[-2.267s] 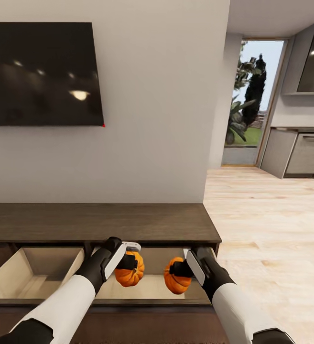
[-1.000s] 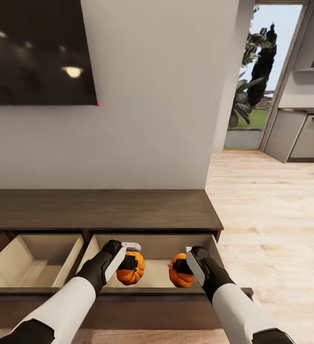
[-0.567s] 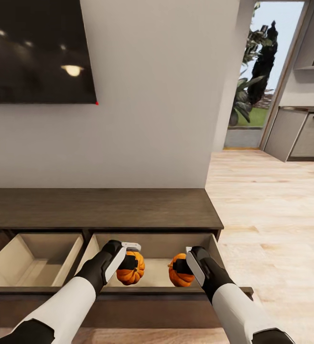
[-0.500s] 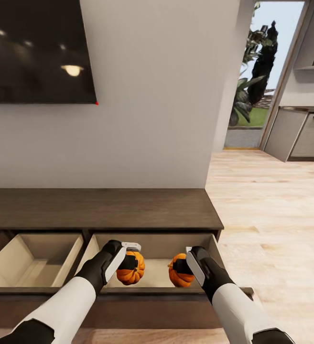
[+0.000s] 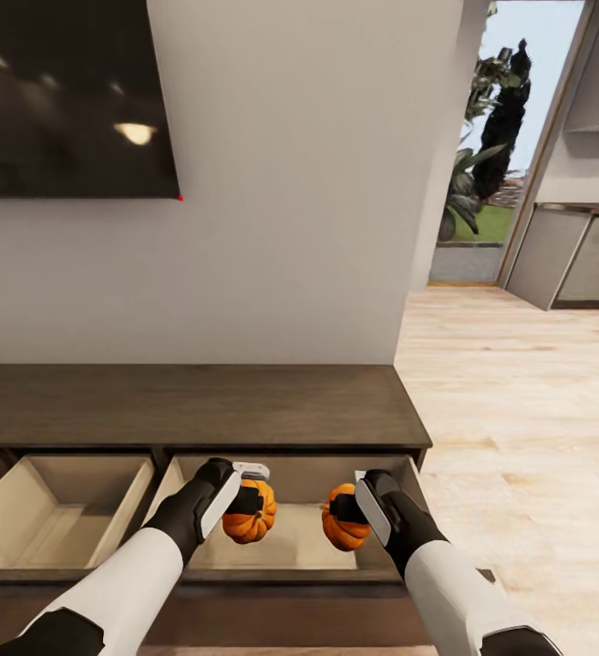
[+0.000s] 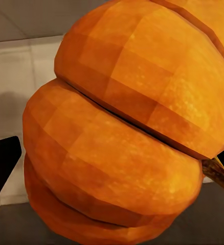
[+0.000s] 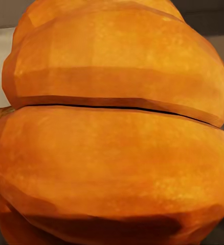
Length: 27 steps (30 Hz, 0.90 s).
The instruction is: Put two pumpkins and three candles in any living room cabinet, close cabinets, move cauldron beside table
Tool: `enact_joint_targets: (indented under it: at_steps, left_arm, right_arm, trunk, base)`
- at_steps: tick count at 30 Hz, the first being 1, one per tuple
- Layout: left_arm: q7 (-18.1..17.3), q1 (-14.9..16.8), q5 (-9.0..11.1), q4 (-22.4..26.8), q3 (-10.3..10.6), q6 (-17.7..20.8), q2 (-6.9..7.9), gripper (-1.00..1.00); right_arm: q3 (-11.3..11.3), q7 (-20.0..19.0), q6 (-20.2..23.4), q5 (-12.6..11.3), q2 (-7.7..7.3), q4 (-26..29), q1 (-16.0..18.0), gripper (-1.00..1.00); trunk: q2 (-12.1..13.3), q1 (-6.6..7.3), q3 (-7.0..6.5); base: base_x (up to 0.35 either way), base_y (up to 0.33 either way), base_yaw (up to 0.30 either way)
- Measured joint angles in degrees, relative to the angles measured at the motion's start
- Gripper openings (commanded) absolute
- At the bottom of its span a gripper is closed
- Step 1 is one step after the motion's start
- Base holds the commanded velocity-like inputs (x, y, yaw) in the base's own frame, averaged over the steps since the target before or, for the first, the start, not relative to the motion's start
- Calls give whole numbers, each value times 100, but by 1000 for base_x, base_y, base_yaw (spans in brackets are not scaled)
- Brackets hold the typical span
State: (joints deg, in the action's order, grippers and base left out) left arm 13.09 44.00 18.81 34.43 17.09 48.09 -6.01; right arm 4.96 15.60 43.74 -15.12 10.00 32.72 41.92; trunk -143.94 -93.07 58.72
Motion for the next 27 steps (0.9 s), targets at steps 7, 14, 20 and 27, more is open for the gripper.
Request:
enact_joint_targets:
  at_steps: [7,14,20,27]
  left_arm:
    - [7,0,3,4,7,-1,0,-100]
    - [39,-1,-3,-3,7,12,3,-100]
    - [80,0,-3,-4,7,50,6,-100]
    - [87,0,-7,-4,7,61,7,-100]
  right_arm:
    - [0,0,19,-1,0,0,-1,-100]
    - [0,23,58,-30,0,-1,1,-100]
    - [0,18,79,-20,0,0,-1,-100]
    - [0,16,85,-19,0,0,4,-100]
  trunk:
    - [0,-1,0]
    - [-3,-9,66]
    - [-5,-11,89]
    - [-5,-11,89]
  base:
    - [18,0,0]
    - [1,0,0]
    - [0,0,0]
    - [0,0,0]
